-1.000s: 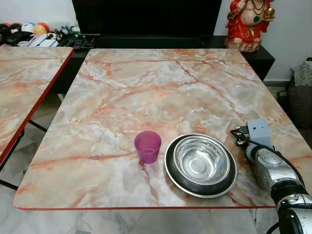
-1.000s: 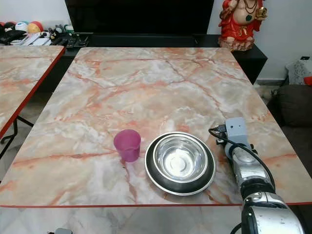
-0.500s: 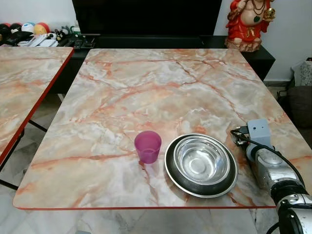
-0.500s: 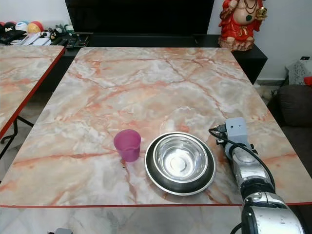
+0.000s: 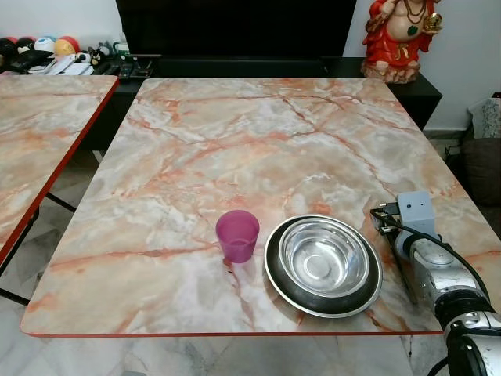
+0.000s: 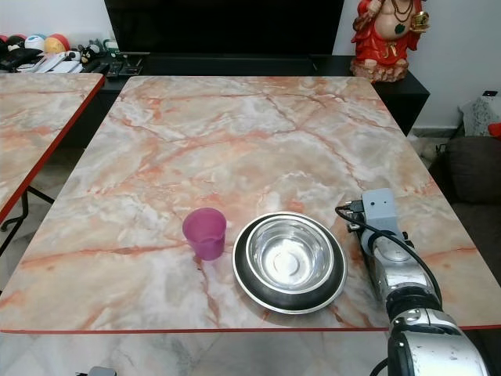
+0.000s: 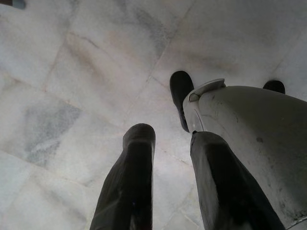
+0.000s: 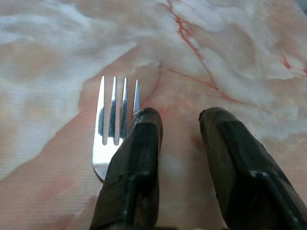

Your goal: Setting the table

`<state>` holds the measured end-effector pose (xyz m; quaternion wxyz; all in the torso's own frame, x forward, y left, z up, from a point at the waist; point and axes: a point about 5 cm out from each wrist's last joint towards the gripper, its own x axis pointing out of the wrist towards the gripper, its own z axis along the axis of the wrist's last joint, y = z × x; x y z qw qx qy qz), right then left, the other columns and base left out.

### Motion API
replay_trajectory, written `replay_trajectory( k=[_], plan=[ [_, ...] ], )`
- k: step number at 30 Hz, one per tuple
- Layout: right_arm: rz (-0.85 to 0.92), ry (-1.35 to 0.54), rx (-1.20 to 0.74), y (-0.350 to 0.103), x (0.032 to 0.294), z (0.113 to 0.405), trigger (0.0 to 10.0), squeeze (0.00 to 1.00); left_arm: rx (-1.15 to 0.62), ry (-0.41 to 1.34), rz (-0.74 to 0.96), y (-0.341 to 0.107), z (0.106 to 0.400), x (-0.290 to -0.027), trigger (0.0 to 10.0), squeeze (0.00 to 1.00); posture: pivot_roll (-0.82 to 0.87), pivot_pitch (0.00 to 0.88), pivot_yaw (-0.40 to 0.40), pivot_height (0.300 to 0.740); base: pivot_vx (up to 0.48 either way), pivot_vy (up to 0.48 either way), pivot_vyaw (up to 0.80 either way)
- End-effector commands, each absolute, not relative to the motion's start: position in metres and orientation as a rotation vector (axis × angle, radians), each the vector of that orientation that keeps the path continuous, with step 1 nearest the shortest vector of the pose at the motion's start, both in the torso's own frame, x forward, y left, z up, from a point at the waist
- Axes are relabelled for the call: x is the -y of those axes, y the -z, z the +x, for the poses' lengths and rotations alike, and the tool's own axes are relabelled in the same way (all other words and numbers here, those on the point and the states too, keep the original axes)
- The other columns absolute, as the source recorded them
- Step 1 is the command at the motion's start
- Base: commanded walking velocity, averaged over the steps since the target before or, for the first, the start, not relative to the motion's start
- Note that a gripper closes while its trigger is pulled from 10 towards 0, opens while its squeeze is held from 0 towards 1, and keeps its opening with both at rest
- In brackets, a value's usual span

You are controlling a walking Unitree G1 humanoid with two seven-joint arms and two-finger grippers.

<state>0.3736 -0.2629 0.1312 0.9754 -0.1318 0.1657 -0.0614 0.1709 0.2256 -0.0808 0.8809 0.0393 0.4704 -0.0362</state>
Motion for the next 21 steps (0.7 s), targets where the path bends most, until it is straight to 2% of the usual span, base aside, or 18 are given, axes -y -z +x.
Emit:
replay_trajectory(
  k=[1,21],
  plan=[
    [-0.253,0.135,-0.350,-0.1287,0.2663,0.3714,10.0,0.00,-1.008,0.086,0.095,0.0843,0.1637,-0.2251,10.0,0.00,0.06,0.157,0.002,0.740,0.000,0.000,0.00],
    [-0.241,0.145,-0.341,-0.1302,0.2668,0.3718,10.0,0.00,-1.007,0.087,0.095,0.0840,0.1648,-0.2246,10.0,0.00,0.05,0.155,0.002,0.740,0.000,0.000,0.00]
  ],
)
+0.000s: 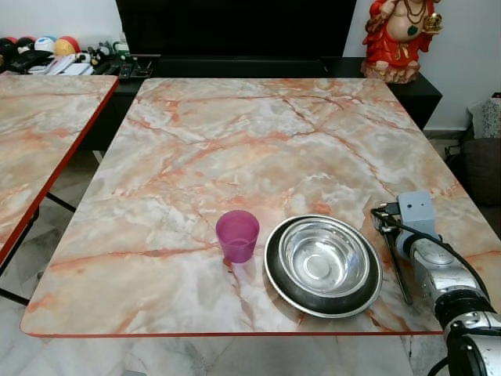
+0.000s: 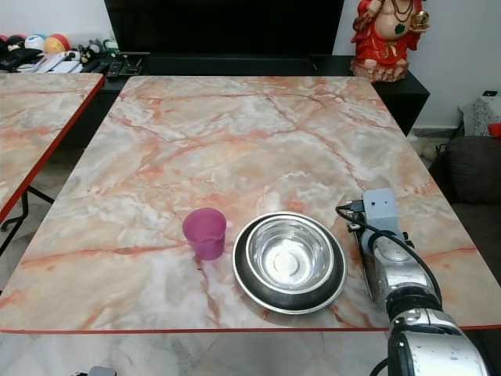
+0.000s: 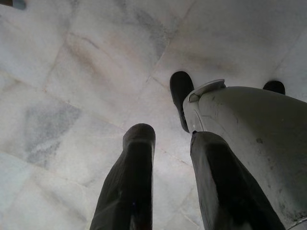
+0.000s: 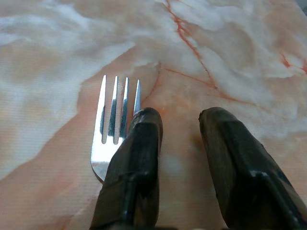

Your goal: Setting the table

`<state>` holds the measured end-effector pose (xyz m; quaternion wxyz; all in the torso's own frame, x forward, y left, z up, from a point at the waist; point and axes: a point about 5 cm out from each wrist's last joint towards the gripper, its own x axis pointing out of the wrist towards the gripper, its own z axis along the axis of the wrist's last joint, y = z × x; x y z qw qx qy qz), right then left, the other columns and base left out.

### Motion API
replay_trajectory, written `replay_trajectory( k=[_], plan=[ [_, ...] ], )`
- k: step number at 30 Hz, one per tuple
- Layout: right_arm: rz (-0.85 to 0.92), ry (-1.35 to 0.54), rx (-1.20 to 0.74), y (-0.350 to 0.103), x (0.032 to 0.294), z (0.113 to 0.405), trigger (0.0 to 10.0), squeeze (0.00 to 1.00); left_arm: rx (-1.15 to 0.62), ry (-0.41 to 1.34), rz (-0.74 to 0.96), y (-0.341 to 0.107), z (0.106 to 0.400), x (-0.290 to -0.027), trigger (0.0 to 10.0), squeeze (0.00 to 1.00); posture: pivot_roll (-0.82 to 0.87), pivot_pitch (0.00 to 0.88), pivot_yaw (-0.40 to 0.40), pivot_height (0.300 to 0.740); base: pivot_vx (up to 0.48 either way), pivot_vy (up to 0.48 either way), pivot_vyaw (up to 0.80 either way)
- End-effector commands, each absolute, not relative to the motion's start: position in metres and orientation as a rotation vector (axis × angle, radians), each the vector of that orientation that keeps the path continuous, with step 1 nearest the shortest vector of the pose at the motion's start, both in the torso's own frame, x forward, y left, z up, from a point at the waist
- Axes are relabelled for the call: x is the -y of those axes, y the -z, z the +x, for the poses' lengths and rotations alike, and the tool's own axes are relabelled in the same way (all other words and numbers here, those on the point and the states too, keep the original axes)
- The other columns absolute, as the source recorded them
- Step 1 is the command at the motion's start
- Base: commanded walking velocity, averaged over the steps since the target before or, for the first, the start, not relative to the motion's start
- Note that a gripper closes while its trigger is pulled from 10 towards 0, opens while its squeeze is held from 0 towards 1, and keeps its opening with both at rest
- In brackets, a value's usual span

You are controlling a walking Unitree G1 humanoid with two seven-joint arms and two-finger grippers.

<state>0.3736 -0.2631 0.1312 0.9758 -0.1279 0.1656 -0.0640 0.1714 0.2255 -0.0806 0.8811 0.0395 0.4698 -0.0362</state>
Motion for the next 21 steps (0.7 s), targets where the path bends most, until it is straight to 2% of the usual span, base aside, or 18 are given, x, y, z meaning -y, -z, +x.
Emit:
replay_trajectory(
  k=[1,21],
  plan=[
    [-0.241,0.145,-0.341,-0.1304,0.2668,0.3718,10.0,0.00,-1.007,0.087,0.095,0.0840,0.1647,-0.2246,10.0,0.00,0.05,0.155,0.001,0.740,0.000,0.000,0.00],
    [-0.238,0.144,-0.316,-0.1371,0.2660,0.3748,10.0,0.00,-1.004,0.082,0.098,0.0831,0.1662,-0.2260,10.0,0.00,0.06,0.154,0.002,0.740,0.000,0.000,0.00]
  ],
)
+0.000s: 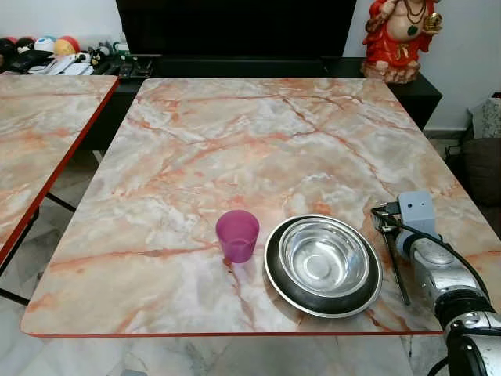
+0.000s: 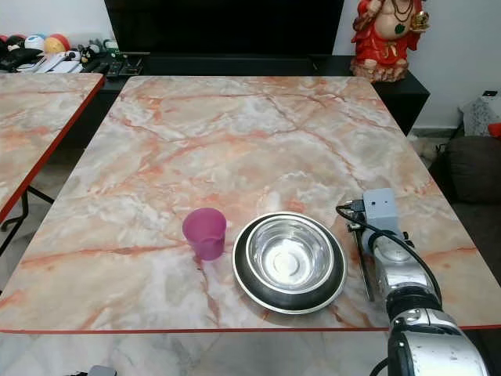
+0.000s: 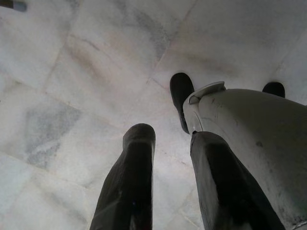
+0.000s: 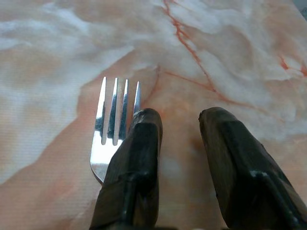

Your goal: Setting the table

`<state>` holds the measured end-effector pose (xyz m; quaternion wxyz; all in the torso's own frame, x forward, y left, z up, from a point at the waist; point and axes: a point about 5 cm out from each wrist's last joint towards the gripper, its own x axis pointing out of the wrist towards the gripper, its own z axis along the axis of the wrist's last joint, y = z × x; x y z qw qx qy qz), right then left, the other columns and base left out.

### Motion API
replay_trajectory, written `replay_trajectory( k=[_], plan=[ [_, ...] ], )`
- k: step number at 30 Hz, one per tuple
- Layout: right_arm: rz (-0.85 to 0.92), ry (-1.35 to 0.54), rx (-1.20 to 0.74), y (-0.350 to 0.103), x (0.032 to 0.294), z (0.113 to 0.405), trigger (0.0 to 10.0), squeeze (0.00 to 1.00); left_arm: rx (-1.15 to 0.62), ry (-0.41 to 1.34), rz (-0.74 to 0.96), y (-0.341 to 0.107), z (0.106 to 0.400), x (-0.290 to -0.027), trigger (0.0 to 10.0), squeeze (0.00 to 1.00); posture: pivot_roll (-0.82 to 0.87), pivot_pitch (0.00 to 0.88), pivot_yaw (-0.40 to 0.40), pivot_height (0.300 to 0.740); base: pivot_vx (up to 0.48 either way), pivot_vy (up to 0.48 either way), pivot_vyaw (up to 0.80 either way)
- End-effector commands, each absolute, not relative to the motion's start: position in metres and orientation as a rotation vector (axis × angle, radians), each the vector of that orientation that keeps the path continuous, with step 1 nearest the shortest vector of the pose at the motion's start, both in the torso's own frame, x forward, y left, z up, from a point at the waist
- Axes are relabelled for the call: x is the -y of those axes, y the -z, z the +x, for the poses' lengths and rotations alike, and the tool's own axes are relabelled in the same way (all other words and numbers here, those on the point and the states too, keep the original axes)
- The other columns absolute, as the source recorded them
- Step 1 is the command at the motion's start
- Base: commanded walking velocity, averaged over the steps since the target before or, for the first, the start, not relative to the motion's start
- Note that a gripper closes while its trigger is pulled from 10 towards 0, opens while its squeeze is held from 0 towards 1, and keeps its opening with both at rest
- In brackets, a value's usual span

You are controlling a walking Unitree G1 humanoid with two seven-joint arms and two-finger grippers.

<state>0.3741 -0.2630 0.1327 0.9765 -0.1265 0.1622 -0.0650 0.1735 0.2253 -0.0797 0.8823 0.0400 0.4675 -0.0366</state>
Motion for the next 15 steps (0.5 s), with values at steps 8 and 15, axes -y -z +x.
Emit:
replay_trajectory(
  k=[8,15],
  plan=[
    [-0.236,0.138,-0.295,-0.143,0.264,0.377,10.0,0.00,-1.004,0.080,0.097,0.083,0.166,-0.226,10.0,0.00,0.06,0.154,0.001,0.740,0.000,0.000,0.00],
    [-0.224,0.149,-0.254,-0.153,0.265,0.380,10.0,0.00,-1.004,0.080,0.094,0.083,0.166,-0.226,10.0,0.00,0.06,0.154,0.001,0.740,0.000,0.000,0.00]
  ],
)
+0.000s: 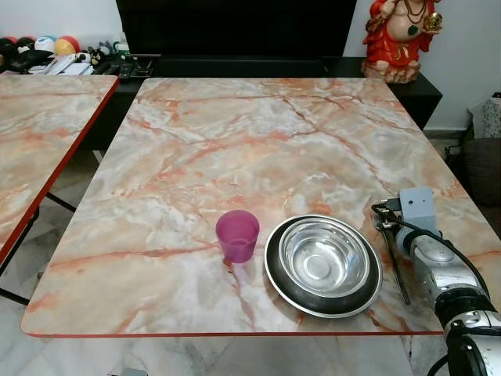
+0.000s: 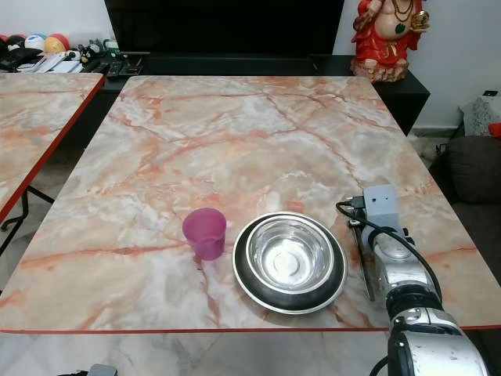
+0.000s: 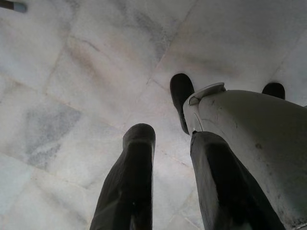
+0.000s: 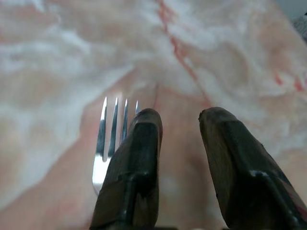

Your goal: Setting the table

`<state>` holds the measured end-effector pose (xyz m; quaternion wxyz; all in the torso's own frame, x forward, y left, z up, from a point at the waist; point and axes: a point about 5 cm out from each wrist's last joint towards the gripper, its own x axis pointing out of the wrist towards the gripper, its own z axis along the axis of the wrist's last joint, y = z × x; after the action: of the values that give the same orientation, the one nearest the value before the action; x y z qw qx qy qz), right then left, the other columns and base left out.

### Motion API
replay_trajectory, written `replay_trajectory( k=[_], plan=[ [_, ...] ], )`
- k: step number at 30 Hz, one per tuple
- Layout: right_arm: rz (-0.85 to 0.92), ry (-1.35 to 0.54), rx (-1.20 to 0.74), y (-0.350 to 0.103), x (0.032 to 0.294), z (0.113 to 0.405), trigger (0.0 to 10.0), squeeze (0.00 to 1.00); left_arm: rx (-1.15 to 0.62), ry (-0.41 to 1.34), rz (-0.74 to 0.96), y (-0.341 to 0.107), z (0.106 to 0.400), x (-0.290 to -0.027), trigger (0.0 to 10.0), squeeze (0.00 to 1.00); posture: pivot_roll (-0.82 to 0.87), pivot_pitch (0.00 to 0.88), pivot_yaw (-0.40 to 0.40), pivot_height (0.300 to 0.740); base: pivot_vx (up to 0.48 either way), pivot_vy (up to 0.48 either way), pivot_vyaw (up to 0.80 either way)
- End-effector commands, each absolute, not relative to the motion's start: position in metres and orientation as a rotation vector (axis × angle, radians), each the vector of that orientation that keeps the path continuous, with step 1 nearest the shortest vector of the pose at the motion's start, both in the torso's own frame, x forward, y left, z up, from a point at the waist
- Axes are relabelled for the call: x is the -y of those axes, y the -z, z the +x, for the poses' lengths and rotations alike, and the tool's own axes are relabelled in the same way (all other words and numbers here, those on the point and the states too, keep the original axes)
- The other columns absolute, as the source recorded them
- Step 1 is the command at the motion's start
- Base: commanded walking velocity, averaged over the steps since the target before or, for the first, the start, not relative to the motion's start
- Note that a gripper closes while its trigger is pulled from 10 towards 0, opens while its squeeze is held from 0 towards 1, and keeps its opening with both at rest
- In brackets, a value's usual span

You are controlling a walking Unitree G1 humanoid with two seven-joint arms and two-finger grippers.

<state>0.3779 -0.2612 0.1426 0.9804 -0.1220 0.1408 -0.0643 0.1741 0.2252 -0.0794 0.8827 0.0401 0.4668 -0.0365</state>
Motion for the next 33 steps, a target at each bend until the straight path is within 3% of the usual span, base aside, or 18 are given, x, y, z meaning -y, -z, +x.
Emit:
replay_trajectory(
  k=[1,9,15,25,33],
  plan=[
    [-0.222,0.151,-0.249,-0.154,0.265,0.380,10.0,0.00,-1.004,0.079,0.094,0.083,0.166,-0.226,10.0,0.00,0.05,0.151,0.001,0.740,0.000,0.000,0.00],
    [-0.107,0.208,0.028,-0.196,0.266,0.380,10.0,0.00,-0.996,0.063,0.094,0.083,0.164,-0.228,10.0,0.00,0.04,0.146,0.006,0.740,0.000,0.000,0.00],
    [-0.007,0.154,0.284,-0.221,0.242,0.357,10.0,0.00,-0.981,0.019,0.111,0.083,0.159,-0.235,10.0,0.00,0.04,0.120,0.000,0.740,0.000,0.000,0.00],
    [0.054,0.112,0.338,-0.214,0.223,0.330,10.0,0.00,-0.988,0.003,0.137,0.082,0.155,-0.248,10.0,0.00,0.03,0.000,0.001,0.740,0.000,0.000,0.00],
    [0.066,0.134,0.319,-0.212,0.220,0.321,10.0,0.00,-0.962,0.010,0.149,0.077,0.168,-0.247,10.0,0.00,0.01,0.000,0.001,0.740,0.000,0.000,0.00]
  ],
)
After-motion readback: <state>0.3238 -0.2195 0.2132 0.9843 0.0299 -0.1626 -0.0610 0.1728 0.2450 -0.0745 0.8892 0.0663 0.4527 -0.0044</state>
